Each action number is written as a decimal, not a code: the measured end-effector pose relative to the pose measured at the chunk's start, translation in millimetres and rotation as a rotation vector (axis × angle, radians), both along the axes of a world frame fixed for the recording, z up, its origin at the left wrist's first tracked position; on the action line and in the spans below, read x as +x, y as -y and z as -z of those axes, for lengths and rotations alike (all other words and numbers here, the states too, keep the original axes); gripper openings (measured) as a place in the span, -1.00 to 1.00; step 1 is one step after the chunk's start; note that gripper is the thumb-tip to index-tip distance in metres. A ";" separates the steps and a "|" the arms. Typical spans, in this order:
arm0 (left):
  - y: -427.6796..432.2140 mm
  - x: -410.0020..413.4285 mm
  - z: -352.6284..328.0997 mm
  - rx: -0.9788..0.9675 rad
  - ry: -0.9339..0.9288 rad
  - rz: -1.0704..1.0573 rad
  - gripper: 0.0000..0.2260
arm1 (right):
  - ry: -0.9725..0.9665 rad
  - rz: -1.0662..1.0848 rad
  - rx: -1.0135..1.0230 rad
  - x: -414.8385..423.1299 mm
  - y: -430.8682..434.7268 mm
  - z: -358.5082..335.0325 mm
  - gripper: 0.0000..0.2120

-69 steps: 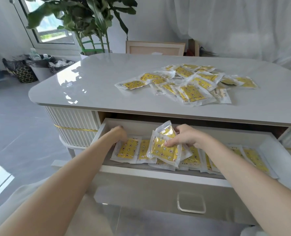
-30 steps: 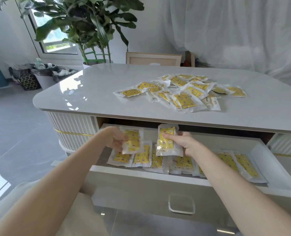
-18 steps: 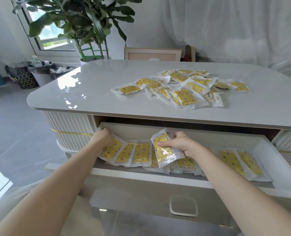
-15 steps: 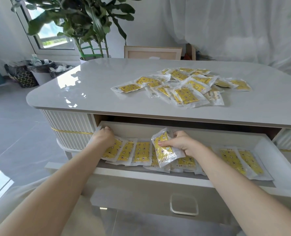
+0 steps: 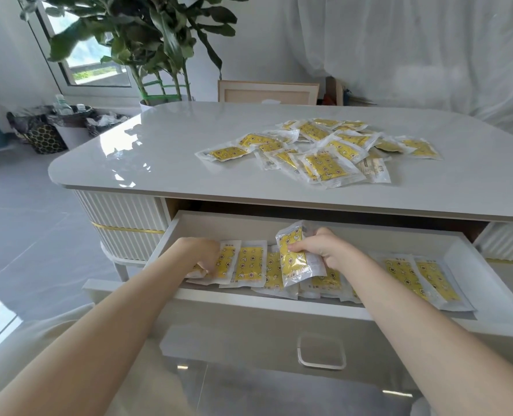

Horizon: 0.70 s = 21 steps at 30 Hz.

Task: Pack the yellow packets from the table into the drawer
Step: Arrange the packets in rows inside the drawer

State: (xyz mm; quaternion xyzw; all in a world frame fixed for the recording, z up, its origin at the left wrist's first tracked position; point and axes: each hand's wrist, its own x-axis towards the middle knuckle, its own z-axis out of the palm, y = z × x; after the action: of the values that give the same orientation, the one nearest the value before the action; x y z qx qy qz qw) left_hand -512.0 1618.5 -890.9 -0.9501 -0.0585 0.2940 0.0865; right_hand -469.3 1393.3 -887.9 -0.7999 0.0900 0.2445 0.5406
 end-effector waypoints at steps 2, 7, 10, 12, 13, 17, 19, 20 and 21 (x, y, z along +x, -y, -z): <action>-0.9 -0.5 0.3 0.022 -0.033 -0.012 -0.56 | -0.016 -0.004 -0.006 -0.7 -0.1 -1.6 -0.43; 2.9 1.1 0.2 0.019 -0.016 -0.024 -0.68 | -0.069 -0.021 0.033 1.0 -3.9 1.9 -0.51; 9.8 2.6 -2.8 0.006 0.052 -0.005 -0.69 | -0.048 -0.025 -0.035 5.1 -3.9 10.3 -0.36; 18.1 2.4 -5.9 -0.026 0.107 0.020 -0.64 | 0.029 -0.062 -0.179 2.9 -2.1 13.3 -0.23; 22.6 2.4 -6.7 -0.043 0.136 0.038 -0.63 | 0.102 -0.101 -0.312 1.1 -0.1 14.4 -0.22; 39.3 3.0 -6.6 -0.071 0.164 0.120 -0.60 | 0.405 -0.291 -0.709 -4.5 8.0 14.7 -0.53; 45.8 0.5 -7.3 -0.085 0.133 0.146 -0.58 | 0.415 -0.408 -0.639 -6.1 8.0 14.9 -0.61; 48.1 -1.0 -7.8 -0.105 0.107 0.156 -0.56 | 0.385 -0.496 -0.616 -8.1 6.7 14.6 -0.59; 50.0 -2.6 -8.0 -0.123 0.073 0.162 -0.54 | 0.354 -0.581 -0.618 -10.0 5.0 15.4 -0.53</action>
State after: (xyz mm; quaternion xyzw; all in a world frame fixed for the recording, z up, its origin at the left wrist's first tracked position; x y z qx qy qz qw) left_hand -514.6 1568.5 -882.9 -0.9654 0.0335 0.2540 0.0492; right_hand -479.3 1388.2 -903.3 -0.9451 -0.1630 0.2074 0.1930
